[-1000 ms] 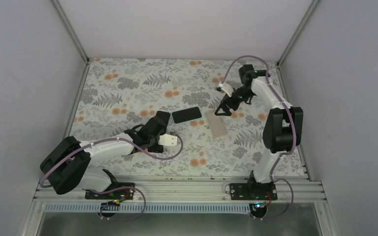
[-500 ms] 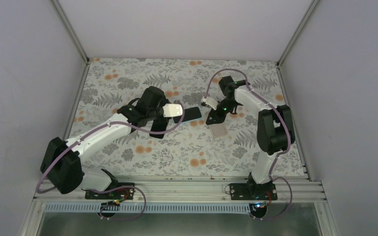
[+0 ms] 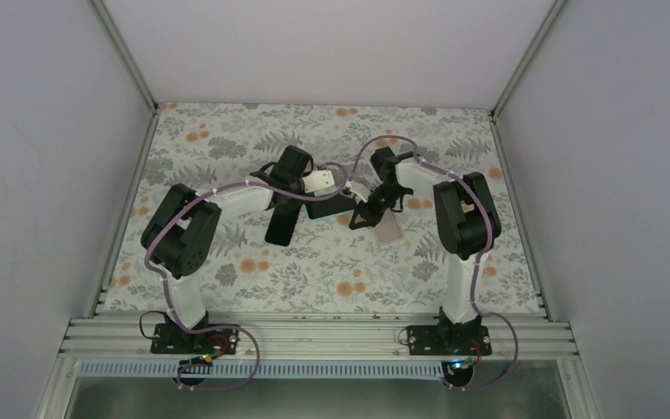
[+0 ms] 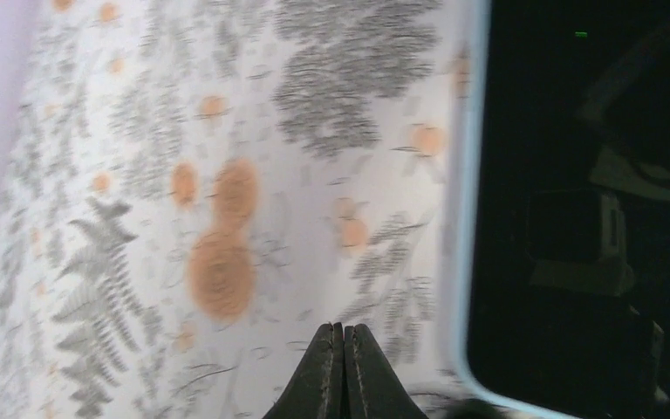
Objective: Take the phone out of the phone case
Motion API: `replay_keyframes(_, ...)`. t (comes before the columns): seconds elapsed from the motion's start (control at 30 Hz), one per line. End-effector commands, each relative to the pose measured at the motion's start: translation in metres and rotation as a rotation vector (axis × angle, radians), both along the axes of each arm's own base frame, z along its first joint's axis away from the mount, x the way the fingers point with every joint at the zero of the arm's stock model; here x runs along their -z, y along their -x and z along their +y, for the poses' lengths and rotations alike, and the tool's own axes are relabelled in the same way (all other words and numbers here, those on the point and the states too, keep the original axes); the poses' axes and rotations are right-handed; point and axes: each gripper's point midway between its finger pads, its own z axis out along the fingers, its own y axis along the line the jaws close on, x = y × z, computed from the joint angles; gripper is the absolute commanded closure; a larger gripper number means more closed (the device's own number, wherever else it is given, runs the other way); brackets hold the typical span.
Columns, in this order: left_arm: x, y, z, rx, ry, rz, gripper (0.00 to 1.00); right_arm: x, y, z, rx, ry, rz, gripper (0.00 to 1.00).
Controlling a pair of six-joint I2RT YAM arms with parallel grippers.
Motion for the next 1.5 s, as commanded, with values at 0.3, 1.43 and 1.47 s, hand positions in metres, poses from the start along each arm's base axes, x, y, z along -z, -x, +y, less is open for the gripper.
replay_keyframes(0.3, 0.016, -0.033, 0.002, -0.041, 0.004, -0.008, 0.98, 0.016, -0.018, 0.013, 0.089, 0.033, 0.032, 0.96)
replay_keyframes(1.43, 0.072, 0.060, 0.001, 0.140, -0.145, 0.362, 0.98, 0.035, -0.101, -0.021, 0.270, 0.207, -0.017, 0.96)
replay_keyframes(1.47, 0.070, 0.070, -0.001, 0.156, -0.146, 0.386, 0.98, 0.034, -0.103, -0.020, 0.264, 0.200, -0.015, 0.96)
